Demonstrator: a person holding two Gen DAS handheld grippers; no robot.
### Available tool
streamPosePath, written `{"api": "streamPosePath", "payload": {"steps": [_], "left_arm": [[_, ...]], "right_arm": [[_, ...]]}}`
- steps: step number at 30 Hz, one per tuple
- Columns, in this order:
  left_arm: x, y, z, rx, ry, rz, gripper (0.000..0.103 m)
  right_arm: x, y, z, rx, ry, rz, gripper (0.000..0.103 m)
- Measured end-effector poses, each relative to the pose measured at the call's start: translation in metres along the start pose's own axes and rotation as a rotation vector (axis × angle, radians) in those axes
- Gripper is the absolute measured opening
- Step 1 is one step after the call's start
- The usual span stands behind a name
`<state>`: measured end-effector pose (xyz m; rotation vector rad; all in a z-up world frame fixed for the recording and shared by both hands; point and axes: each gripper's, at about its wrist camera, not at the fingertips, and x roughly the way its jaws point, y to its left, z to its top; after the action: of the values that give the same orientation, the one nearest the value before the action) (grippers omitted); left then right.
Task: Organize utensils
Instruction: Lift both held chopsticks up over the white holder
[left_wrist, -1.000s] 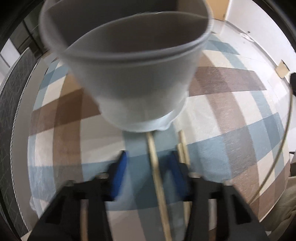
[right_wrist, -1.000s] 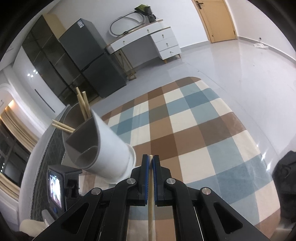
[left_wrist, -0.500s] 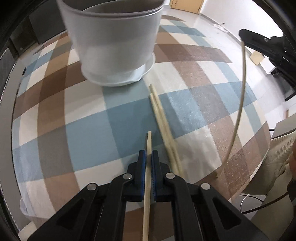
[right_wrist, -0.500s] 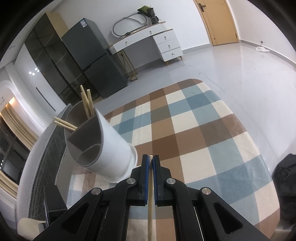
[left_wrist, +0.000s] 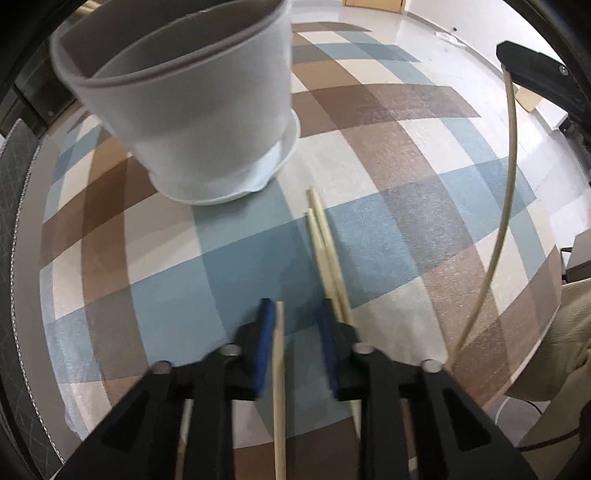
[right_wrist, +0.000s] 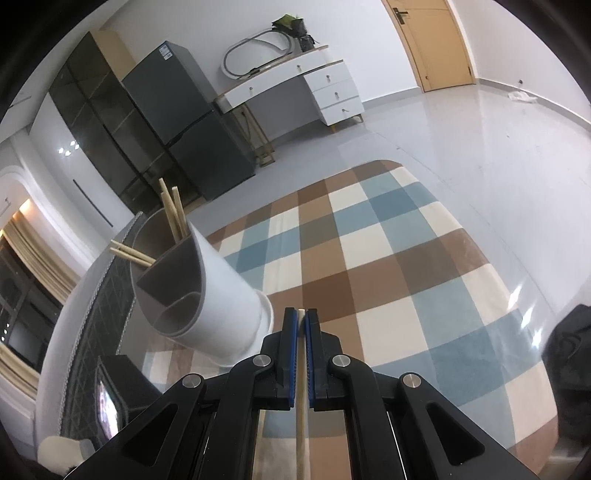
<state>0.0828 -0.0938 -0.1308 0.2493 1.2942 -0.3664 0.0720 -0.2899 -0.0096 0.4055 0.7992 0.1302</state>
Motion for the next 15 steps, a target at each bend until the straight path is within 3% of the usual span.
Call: {"api": "streamPosePath", "payload": {"steps": [1,3,6,10,15], "left_arm": [[0.001,-0.001,0.002,0.003,0.010,0.009,0.000],[0.003,-0.004,0.009,0.003,0.007,0.053,0.000],[-0.003,0.001,0.016,-0.044,-0.035,0.052,0.000],[-0.035,0.017,0.016,-0.128,-0.152,0.055,0.000],[-0.091,0.035,0.011,-0.221,-0.361,0.028,0.000]], "right_arm": [[0.000,0.001,0.000,-0.003,0.000,0.001,0.004],[-0.001,0.001,0.000,-0.007,0.000,0.002,0.004],[-0.007,0.001,0.000,-0.005,-0.012,0.026,0.004],[-0.019,0.010,-0.002,-0.040,-0.044,0.057,0.004],[-0.037,0.023,-0.014,-0.071,-0.089,0.068,0.004]]}}
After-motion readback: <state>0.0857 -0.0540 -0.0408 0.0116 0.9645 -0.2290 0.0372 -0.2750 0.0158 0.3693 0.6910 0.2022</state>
